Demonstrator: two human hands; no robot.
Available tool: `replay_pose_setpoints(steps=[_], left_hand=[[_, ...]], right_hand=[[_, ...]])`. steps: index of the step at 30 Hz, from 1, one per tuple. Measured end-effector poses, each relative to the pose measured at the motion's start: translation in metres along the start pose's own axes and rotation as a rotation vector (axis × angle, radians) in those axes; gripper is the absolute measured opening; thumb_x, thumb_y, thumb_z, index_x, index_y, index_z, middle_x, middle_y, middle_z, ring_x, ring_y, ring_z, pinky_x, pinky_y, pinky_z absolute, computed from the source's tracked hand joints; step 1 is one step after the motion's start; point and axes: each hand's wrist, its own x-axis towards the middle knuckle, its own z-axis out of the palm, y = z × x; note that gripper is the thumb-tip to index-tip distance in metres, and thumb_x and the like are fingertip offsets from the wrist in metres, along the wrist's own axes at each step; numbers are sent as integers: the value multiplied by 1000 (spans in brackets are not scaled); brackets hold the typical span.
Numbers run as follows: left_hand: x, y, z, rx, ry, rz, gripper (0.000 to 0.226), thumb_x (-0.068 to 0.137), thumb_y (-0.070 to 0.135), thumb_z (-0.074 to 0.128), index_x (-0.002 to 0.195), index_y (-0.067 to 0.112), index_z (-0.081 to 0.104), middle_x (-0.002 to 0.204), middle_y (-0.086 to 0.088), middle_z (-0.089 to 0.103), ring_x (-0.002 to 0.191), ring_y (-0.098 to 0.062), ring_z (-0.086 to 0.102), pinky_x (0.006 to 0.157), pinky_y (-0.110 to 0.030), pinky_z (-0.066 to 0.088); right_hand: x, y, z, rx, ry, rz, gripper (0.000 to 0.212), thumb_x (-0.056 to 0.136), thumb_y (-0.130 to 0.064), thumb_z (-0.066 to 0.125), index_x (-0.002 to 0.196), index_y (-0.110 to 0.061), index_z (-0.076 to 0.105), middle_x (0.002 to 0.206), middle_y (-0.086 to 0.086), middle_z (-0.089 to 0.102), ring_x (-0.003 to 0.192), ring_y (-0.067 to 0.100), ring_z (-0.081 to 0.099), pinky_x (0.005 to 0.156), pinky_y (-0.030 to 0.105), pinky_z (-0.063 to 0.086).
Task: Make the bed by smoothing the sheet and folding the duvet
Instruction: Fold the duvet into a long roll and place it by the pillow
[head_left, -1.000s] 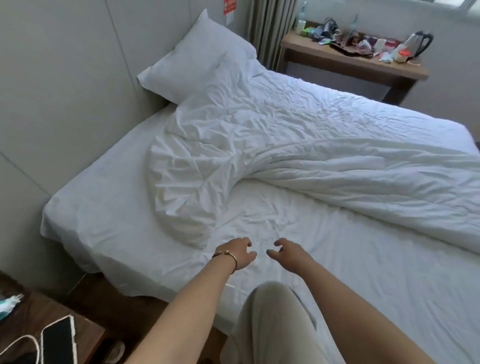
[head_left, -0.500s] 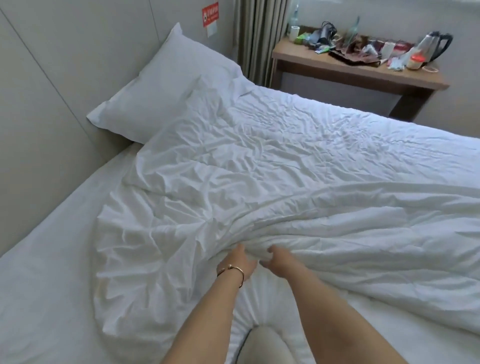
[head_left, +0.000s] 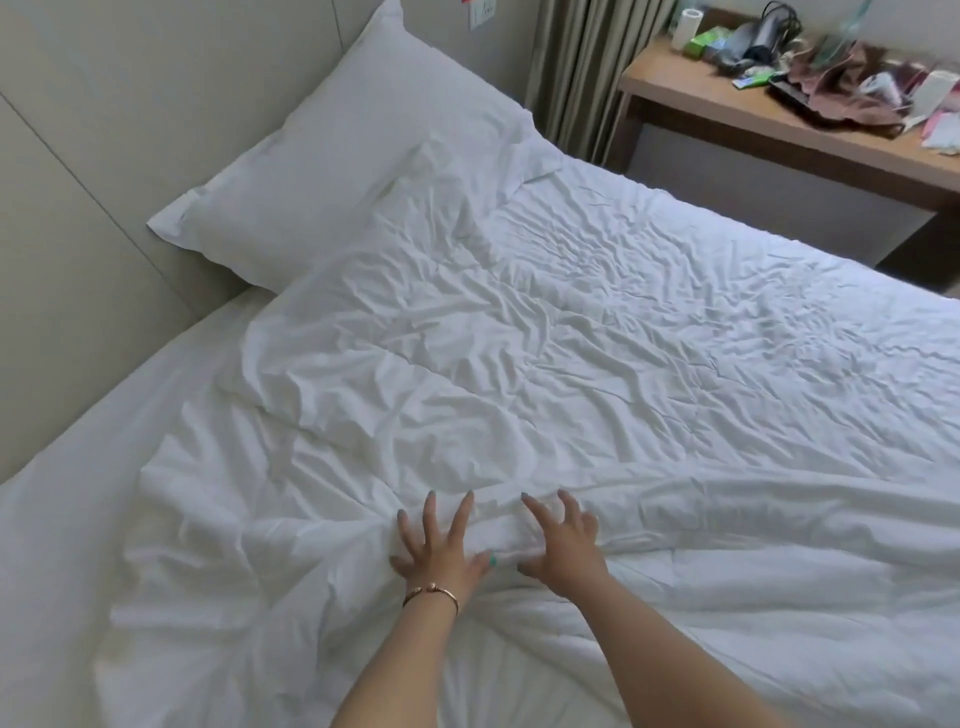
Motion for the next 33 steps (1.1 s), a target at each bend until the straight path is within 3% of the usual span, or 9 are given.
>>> replay_pose_setpoints(steps=[4,8,11,17,20,23,25,28,33], left_hand=[[25,-14,26,84,109,43,58,87,66,44,133,65,9,153,14,10,142,-30,-2,107,-64,4],[50,-5,19,-70,286,142,48,80,30,72,106,45,35,103,6,59,107,-31,47,96,-71,17],[89,23,-23,-73,573,376,30,71,34,67,92,34,45,87,9,45,85,-23,40,73,-68,36],[199,154,-158,62,819,927,26,76,24,61,96,31,46,93,6,37,84,-21,34,77,-49,37],[240,217,-186,100,724,952,48,67,13,77,99,32,47,94,6,37,87,-22,35,86,-46,30],[271,247,-168,315,386,795,69,72,41,77,130,45,40,125,2,42,118,-26,30,101,-67,14],[295,252,-138,455,76,601,99,72,77,54,146,52,-7,159,2,0,141,-35,-10,100,-69,-15],[331,246,-83,620,-201,453,133,50,92,52,128,43,-44,141,-3,-50,129,-45,-43,97,-70,-22],[370,244,-32,545,-302,440,152,28,94,52,143,36,-30,152,-13,-36,135,-49,-31,95,-63,-33]], right_hand=[[31,12,-4,-191,-62,23,97,76,-54,73,142,-61,2,153,-9,-35,140,47,-23,110,65,16],[43,22,-25,-115,-112,72,47,91,-41,61,133,-45,40,161,-9,-6,143,44,-18,108,69,12],[55,18,-45,15,-7,68,20,99,-29,48,114,-37,39,130,-2,46,140,37,21,103,65,25],[107,23,-158,165,516,35,26,95,-19,53,120,-24,45,106,9,51,102,35,48,86,47,44],[147,32,-206,221,651,140,46,88,-24,65,125,-29,39,123,9,42,118,33,40,92,50,37],[180,47,-211,130,499,331,82,80,-54,67,141,-44,13,150,2,3,143,32,2,106,67,18],[204,63,-192,60,334,421,94,76,-69,61,144,-53,-2,157,-1,-14,146,35,-12,107,71,7],[241,93,-153,55,84,475,109,69,-72,65,137,-62,-21,157,-4,-28,144,37,-22,104,74,-1],[296,123,-104,65,-70,490,129,63,-62,76,131,-59,-34,151,0,-42,138,40,-33,100,77,-5]])
